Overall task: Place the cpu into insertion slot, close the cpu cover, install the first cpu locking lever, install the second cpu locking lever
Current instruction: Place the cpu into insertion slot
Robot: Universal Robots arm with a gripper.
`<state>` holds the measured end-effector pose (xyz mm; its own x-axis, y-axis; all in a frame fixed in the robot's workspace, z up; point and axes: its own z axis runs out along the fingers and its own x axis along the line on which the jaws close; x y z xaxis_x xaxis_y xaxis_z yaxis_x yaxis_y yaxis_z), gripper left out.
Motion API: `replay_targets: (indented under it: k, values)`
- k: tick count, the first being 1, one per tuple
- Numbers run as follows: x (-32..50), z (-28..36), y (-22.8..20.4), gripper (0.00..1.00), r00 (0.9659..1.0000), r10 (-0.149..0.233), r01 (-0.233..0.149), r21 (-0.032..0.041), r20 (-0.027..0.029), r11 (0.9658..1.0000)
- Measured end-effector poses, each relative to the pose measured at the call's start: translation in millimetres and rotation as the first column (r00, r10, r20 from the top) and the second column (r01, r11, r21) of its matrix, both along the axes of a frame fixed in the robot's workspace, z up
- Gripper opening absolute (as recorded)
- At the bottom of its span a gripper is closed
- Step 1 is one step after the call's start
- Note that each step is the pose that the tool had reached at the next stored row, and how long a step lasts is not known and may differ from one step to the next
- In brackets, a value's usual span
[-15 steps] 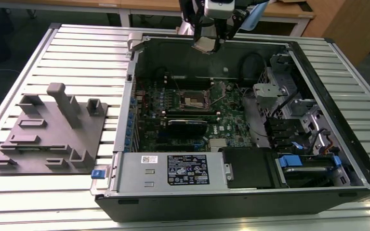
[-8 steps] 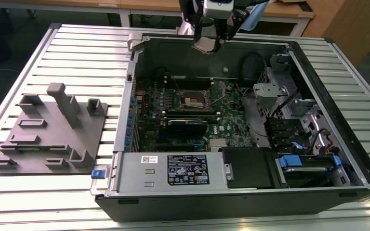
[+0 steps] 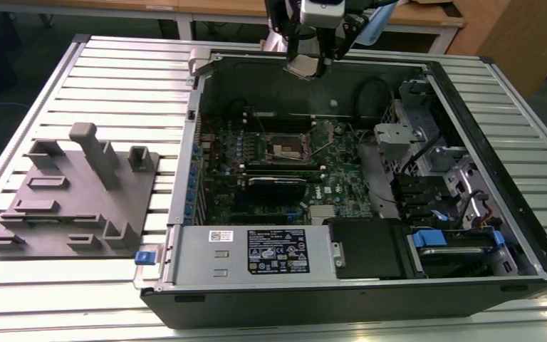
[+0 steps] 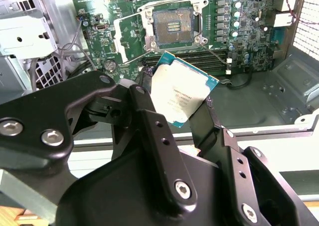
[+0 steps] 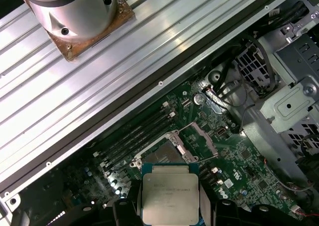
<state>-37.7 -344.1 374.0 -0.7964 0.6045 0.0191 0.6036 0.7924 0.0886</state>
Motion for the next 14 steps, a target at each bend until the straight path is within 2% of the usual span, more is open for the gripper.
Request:
replay_targets:
  k: [7,14]
  values:
    - [0.0,0.0,0.0,0.54,1.0,-0.001,0.001,0.0,0.0,1.0]
    - [0.0,-0.1,0.0,0.54,0.9998,-0.02,0.02,0.0,0.0,0.9998]
